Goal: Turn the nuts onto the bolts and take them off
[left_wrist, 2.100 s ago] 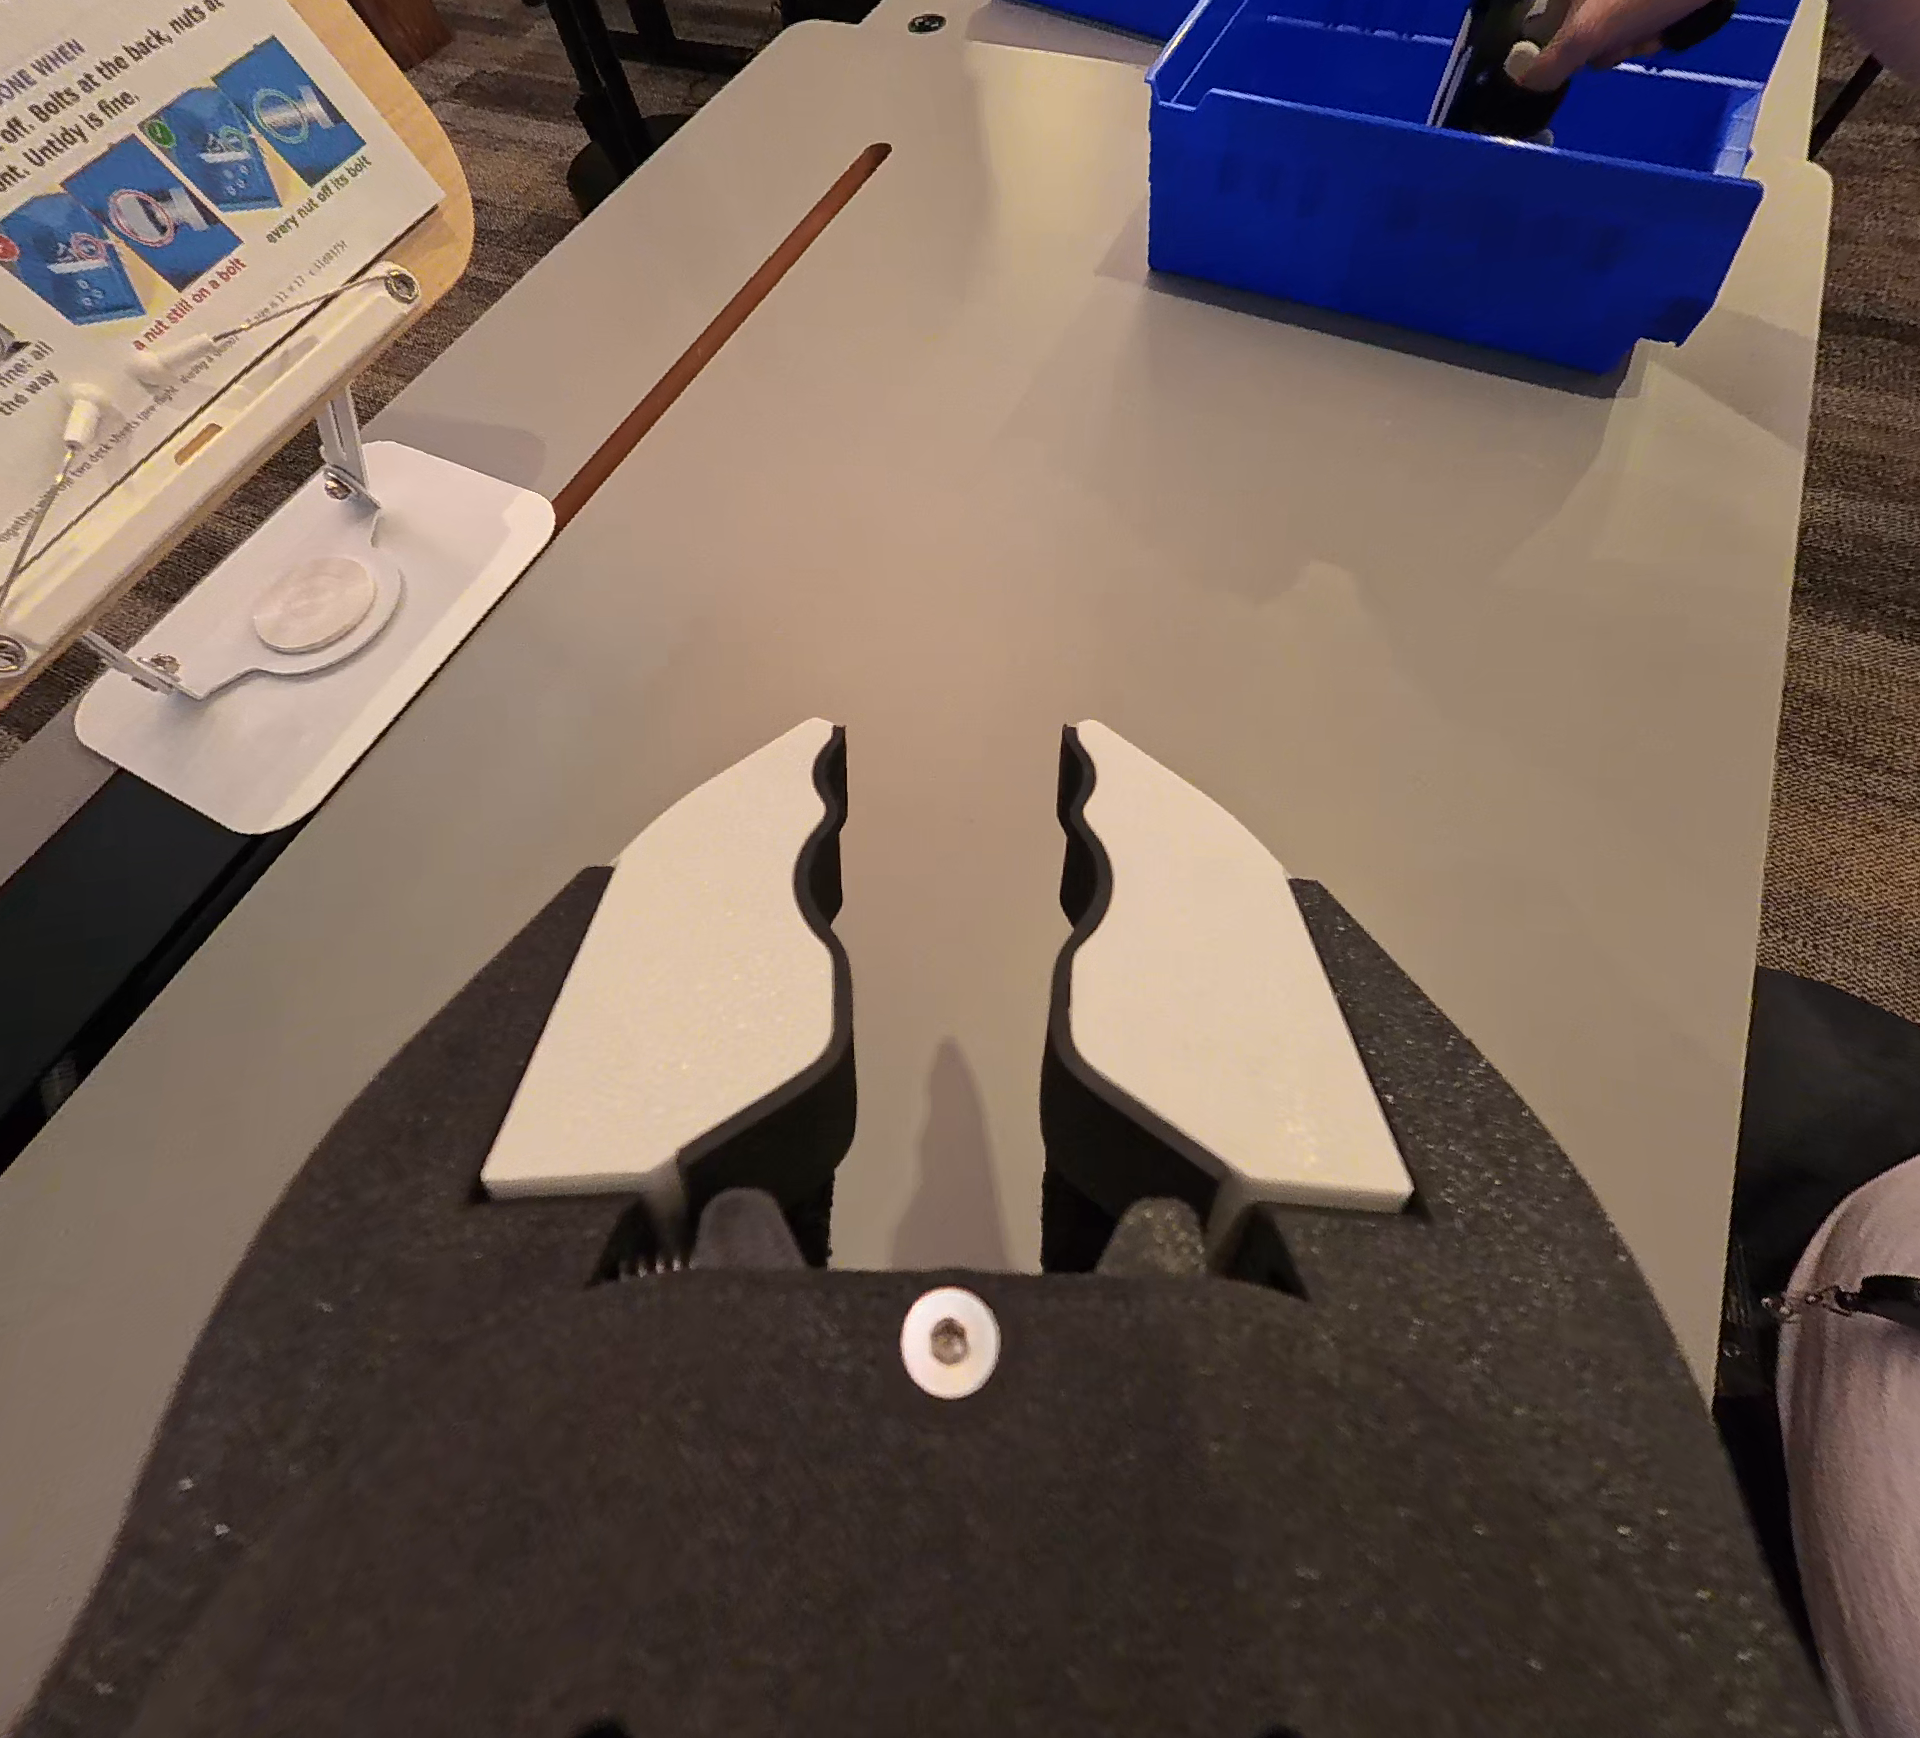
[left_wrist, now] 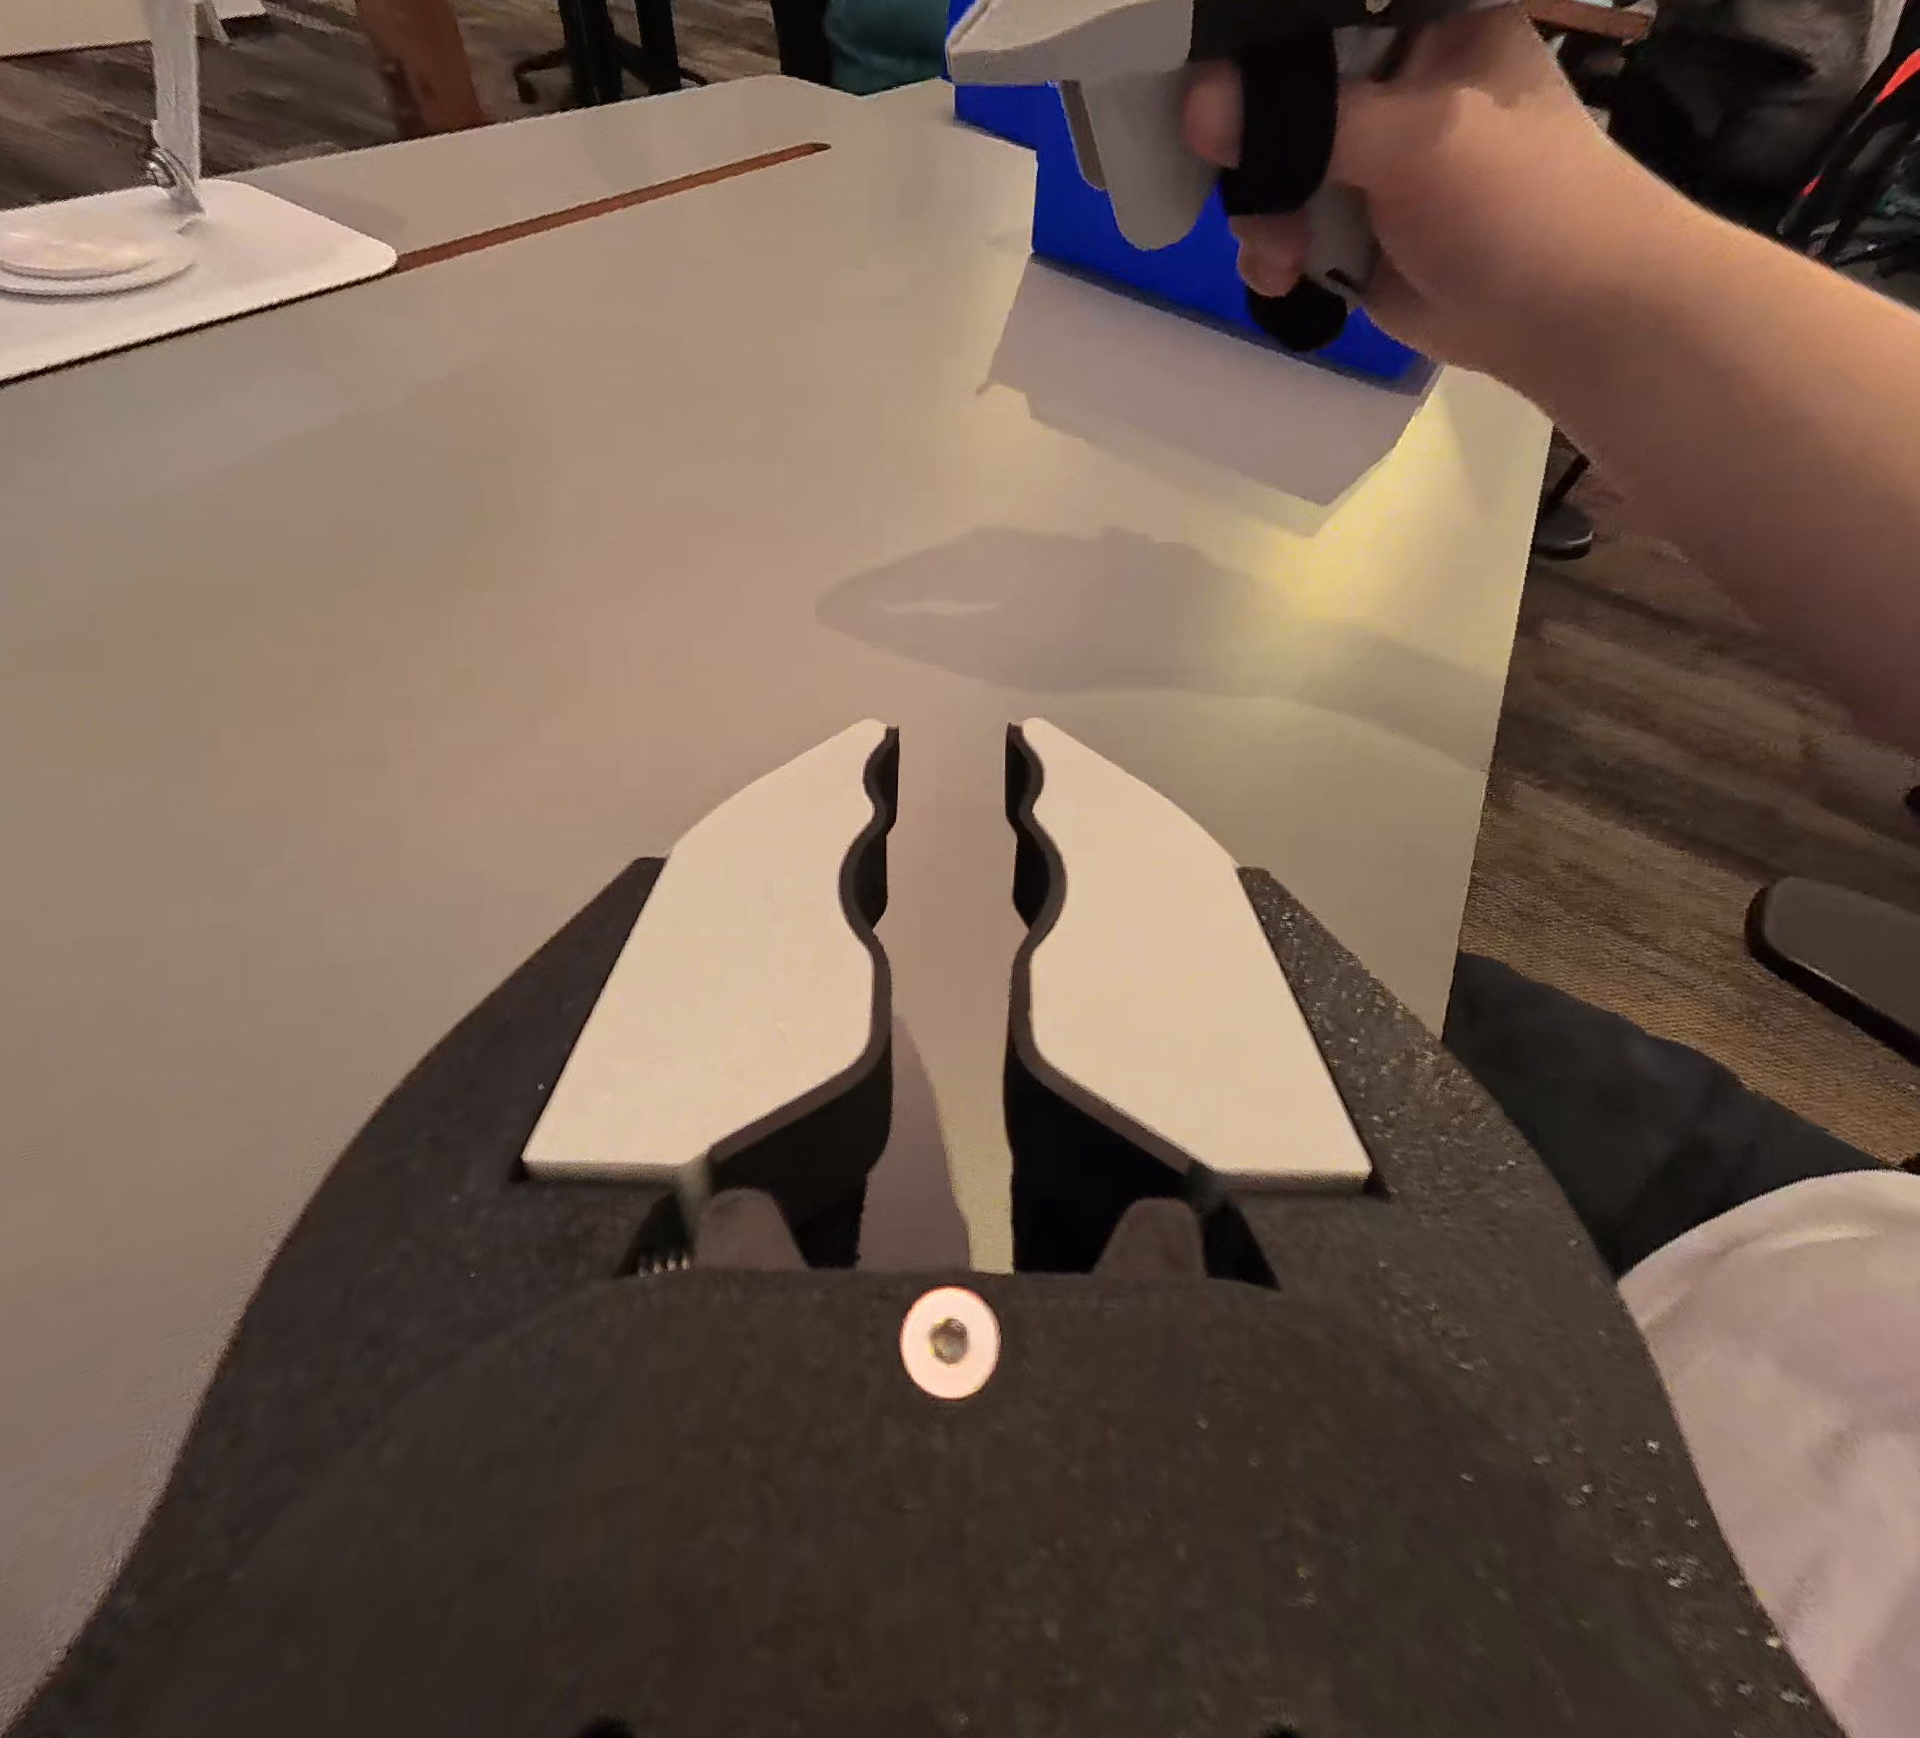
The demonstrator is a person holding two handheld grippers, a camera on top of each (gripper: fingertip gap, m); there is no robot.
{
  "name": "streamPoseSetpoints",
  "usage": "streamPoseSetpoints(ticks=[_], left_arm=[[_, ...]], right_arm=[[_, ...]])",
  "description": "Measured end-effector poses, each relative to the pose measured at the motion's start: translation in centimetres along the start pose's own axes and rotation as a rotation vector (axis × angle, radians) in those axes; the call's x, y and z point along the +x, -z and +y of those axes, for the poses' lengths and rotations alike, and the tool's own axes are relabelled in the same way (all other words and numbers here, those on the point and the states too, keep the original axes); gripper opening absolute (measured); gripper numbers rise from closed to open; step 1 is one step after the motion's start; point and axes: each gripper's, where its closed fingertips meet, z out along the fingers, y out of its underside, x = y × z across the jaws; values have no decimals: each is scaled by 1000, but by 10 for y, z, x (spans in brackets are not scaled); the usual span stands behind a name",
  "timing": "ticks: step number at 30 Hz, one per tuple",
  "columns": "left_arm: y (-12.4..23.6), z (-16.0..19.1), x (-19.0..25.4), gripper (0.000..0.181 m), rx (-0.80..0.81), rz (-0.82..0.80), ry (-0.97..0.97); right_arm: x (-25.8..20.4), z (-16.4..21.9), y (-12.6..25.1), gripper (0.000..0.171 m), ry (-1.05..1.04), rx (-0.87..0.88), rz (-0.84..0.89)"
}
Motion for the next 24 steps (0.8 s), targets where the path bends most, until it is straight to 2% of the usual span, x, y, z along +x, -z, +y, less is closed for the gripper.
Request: streamPoseSetpoints(ticks=[6,10,13,17,21,22,24], left_arm=[[9,-4,-12,21,9,-10,46],[18,-9,-10,24,-7,-27,104],[38,-13,-8,28,-40,-95,96],[97,-18,-35,38,-124,-383,31],[190,-10,-98,51,-264,-849,-24],[206,-6,-110,51,-306,-904,-19],[214,6,-122,50,-371,-871,61]], right_arm=[[-11,17,-1,0,20,-82,-11],[-8,35,15,0,24,-114,-2],[-3,51,37,0,13,-137,-10],[7,68,79,0,-16,-131,-18],[18,89,123,0,-13,-140,-21],[22,94,133,0,-9,-146,-18],[29,103,149,0,-3,-163,-25]])
